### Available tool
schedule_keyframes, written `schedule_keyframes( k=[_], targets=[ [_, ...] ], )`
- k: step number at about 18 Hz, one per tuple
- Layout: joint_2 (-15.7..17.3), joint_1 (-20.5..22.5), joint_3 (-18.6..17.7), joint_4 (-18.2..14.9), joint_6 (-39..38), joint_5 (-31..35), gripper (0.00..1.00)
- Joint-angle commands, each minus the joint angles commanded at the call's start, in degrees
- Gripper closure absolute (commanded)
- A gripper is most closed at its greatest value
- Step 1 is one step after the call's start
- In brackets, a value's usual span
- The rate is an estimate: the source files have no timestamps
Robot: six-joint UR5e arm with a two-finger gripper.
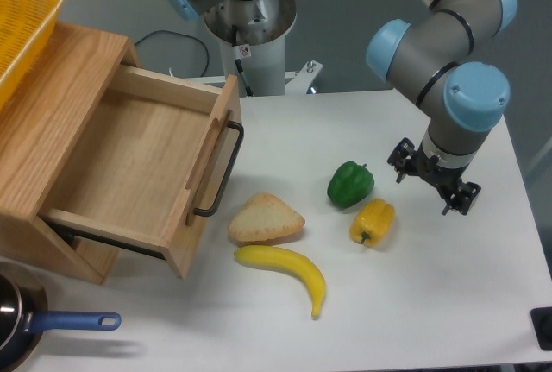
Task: Pick up the yellow pepper
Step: 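Lower the open gripper down over the yellow pepper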
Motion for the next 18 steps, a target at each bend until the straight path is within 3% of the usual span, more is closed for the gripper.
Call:
schedule_keyframes(
  k=[4, 6, 9, 11, 18],
  targets=[
    [-0.2, -0.1, -0.2, 0.0, 0.1, -1.0, 0.0],
    [-0.2, -0.1, -1.3, 0.8, -0.1, -4.5, 0.0],
    [0.0, 0.0, -5.2, 7.8, -1.9, -5.5, 0.0],
    [-0.3, 0.0, -6.7, 10.2, -2.9, -5.5, 0.0],
    [-2.4, -0.1, -6.5, 10.0, -2.9, -5.5, 0.0]
  ],
)
